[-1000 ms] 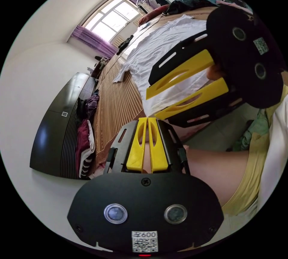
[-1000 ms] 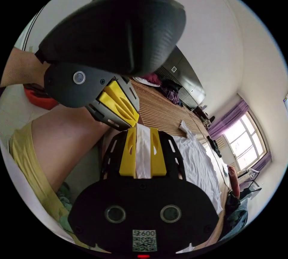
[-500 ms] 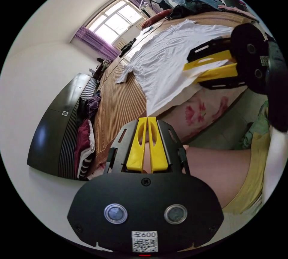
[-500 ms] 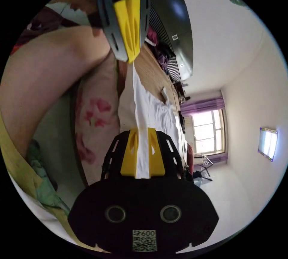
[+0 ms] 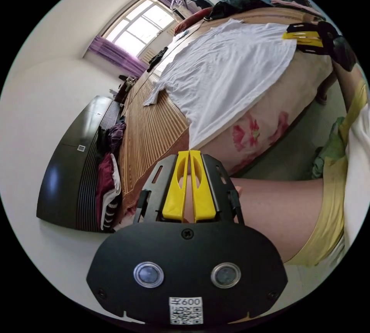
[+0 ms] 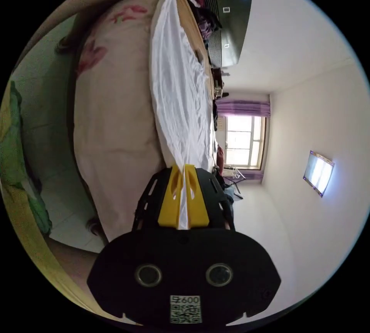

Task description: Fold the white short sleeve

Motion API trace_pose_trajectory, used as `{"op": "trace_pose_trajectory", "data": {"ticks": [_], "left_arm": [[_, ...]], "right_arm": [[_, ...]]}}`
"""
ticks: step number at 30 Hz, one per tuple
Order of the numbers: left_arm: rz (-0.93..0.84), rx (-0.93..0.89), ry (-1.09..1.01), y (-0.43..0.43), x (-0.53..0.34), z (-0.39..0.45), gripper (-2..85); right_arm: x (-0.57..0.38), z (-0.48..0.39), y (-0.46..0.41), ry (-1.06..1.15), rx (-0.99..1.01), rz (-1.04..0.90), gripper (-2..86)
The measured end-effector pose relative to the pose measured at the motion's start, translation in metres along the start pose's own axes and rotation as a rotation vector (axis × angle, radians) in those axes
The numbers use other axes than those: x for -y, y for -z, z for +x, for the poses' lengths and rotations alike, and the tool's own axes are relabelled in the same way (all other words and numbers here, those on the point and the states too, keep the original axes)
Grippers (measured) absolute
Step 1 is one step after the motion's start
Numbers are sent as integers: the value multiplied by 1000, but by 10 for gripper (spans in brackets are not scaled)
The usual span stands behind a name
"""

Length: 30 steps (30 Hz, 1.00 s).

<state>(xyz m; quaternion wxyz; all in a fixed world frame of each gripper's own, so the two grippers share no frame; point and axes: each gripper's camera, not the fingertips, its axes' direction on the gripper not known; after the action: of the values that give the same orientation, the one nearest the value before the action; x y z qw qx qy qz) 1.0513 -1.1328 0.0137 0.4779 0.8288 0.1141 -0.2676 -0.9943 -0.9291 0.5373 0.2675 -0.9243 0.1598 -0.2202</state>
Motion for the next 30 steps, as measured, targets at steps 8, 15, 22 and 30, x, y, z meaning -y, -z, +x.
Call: {"op": "trace_pose_trajectory", "data": {"ticks": [8,15,22,30], "left_arm": [[-36,39,-24,9,12,-4,15],[-68,59,-94,16,25,2,14],[-90,74,-57,29,44,-17,14],[-94,5,-91,38,71,-30,15]], "right_arm": [[-44,43,-8,11,-5,-196,-2],[-64,78,31,124,5,-134,-6],[-62,163,70,-31,306,-113,34],[-47,205,122,38,344,-40,3]]}}
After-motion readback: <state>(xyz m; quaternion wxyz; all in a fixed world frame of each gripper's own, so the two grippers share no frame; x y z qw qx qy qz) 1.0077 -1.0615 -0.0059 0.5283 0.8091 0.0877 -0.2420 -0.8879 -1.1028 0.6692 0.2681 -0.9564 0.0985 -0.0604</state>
